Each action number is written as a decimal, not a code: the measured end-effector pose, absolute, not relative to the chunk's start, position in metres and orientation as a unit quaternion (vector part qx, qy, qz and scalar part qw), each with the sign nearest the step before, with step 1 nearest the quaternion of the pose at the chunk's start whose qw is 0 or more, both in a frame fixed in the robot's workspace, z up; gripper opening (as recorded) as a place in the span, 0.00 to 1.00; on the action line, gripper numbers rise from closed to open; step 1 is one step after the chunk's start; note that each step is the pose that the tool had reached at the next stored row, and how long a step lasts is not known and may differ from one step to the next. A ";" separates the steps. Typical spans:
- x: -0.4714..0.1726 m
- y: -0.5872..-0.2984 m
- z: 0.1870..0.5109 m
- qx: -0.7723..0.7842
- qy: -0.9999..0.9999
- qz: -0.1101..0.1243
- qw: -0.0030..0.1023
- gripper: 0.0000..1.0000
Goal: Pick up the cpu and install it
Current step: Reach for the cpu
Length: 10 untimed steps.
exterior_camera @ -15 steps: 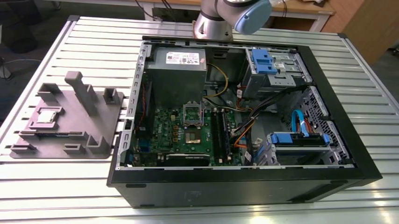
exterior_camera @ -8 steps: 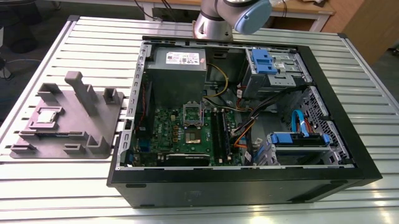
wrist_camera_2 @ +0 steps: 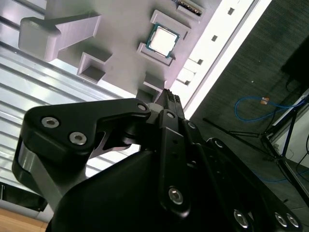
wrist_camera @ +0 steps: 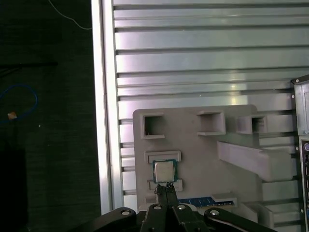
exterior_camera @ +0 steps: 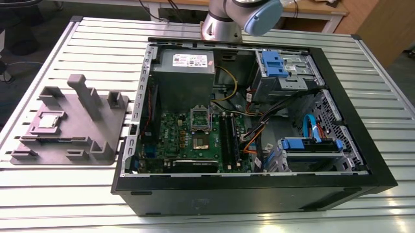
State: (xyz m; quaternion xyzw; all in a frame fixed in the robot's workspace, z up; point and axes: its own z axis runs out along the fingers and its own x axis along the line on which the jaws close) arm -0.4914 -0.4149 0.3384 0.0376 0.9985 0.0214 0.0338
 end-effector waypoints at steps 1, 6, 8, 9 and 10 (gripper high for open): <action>-0.491 -0.415 0.338 0.038 0.998 0.021 0.034 0.11; -0.491 -0.415 0.336 0.038 0.998 0.021 0.034 0.11; -0.491 -0.415 0.335 0.038 0.998 0.021 0.034 0.11; -0.491 -0.415 0.335 0.038 0.998 0.021 0.034 0.11; -0.491 -0.415 0.335 0.038 0.998 0.021 0.034 0.11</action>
